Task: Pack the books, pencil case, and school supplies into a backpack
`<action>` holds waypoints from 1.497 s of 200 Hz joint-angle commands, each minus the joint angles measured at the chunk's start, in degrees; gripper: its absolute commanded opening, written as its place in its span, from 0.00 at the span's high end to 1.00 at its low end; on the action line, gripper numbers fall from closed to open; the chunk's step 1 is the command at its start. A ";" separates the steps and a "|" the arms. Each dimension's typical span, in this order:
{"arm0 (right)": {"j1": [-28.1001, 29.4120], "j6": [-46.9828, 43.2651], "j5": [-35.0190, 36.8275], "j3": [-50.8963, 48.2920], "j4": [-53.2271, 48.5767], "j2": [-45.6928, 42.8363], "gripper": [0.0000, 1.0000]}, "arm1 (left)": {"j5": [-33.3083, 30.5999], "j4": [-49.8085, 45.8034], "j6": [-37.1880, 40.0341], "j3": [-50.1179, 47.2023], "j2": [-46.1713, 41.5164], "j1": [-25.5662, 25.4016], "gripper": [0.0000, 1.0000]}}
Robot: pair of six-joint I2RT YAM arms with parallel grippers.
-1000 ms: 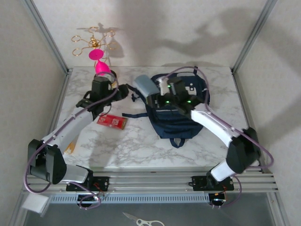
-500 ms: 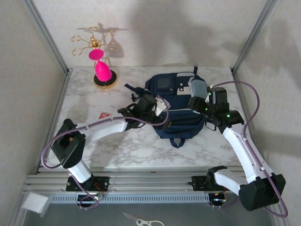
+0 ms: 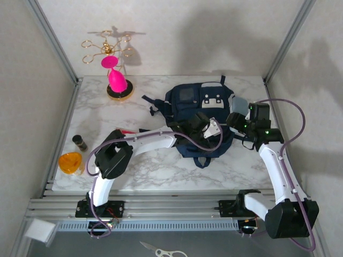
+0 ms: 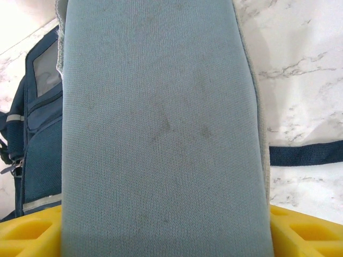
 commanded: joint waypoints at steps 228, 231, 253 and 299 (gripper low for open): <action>-0.89 1.81 -3.73 -1.58 0.12 -1.84 0.29 | 1.61 -3.09 0.31 10.84 4.11 4.37 0.94; -0.93 1.98 -3.49 -1.46 -0.21 -1.92 0.29 | 1.69 -3.16 0.23 10.94 4.08 4.32 0.97; -0.92 3.99 0.67 -0.95 -3.75 -3.79 0.30 | -1.39 -3.26 -2.09 12.80 3.49 4.56 1.00; -0.97 7.43 1.03 -2.80 -9.08 -8.84 0.33 | -7.69 -3.01 -10.02 19.96 2.05 4.84 1.00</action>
